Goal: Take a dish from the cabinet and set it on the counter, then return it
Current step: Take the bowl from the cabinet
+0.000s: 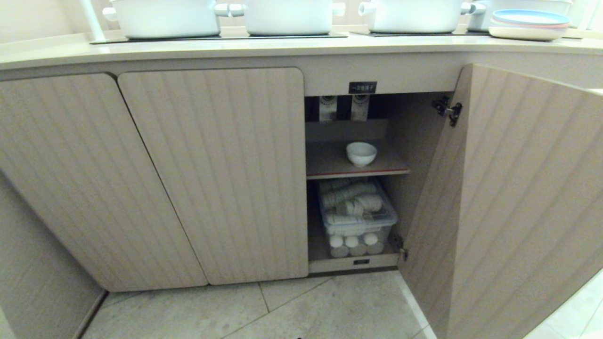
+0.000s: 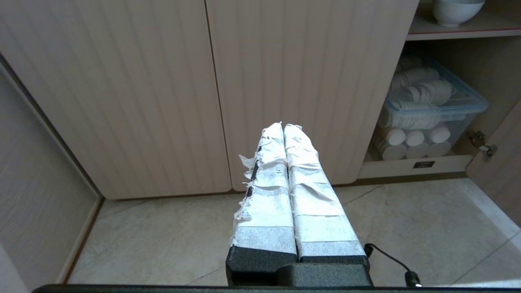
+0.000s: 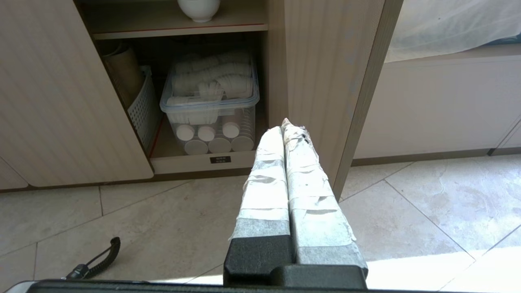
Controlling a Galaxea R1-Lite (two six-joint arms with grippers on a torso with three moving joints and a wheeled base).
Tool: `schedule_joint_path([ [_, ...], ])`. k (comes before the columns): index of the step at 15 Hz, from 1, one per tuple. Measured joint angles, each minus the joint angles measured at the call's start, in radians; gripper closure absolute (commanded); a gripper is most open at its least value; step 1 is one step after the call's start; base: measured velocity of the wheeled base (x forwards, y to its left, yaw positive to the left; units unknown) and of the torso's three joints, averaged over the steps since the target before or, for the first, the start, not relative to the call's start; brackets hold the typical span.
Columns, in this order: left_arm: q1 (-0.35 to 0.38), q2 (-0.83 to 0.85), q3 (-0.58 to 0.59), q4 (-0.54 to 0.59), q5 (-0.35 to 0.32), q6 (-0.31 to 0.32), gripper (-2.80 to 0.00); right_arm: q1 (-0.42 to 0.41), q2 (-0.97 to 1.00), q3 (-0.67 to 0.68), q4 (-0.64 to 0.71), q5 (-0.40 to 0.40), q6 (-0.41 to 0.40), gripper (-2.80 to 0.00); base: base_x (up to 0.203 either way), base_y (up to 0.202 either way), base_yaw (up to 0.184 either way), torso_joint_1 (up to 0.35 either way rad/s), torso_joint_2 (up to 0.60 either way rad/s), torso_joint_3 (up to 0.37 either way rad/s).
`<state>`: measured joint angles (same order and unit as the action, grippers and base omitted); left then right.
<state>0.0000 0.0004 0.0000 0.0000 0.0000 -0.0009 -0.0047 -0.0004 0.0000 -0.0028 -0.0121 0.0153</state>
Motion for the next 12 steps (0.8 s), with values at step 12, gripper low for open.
schedule_joint_path([
  [12, 0.0, 0.0, 0.0, -0.001, 0.0, 0.0, 0.0, 0.0, 0.0, 0.0, 0.0, 0.0, 0.0, 0.0, 0.0, 0.0, 0.0, 0.0, 0.0, 0.0],
])
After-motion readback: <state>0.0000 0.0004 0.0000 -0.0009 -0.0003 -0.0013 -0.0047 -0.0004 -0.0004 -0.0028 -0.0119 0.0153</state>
